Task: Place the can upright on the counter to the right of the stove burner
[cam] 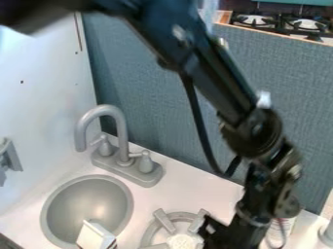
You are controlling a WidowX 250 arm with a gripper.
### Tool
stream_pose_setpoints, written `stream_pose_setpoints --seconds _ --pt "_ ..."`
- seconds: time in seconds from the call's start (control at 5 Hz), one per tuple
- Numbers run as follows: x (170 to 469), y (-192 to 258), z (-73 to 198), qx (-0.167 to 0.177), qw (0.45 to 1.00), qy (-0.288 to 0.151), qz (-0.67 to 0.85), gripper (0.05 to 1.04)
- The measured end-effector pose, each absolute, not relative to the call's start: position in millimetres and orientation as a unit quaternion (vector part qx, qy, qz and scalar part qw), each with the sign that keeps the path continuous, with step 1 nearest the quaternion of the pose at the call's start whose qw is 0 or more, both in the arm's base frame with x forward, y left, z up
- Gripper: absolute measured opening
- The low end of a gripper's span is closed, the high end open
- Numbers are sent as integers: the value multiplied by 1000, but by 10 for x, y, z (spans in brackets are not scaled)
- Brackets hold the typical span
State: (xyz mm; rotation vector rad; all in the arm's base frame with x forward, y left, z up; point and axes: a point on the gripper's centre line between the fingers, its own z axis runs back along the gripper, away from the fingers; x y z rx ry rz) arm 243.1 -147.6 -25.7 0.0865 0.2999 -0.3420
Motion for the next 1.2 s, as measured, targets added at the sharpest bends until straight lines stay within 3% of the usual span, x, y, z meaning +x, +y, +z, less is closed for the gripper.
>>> stream_pose_setpoints --seconds 0.2,0.4,1.2 --pt "2417 -1642 -66 51 970 134 -196 605" --pt "2581 -1876 21 36 968 114 -220 605" --pt "2784 -2198 -330 22 954 131 -269 605"
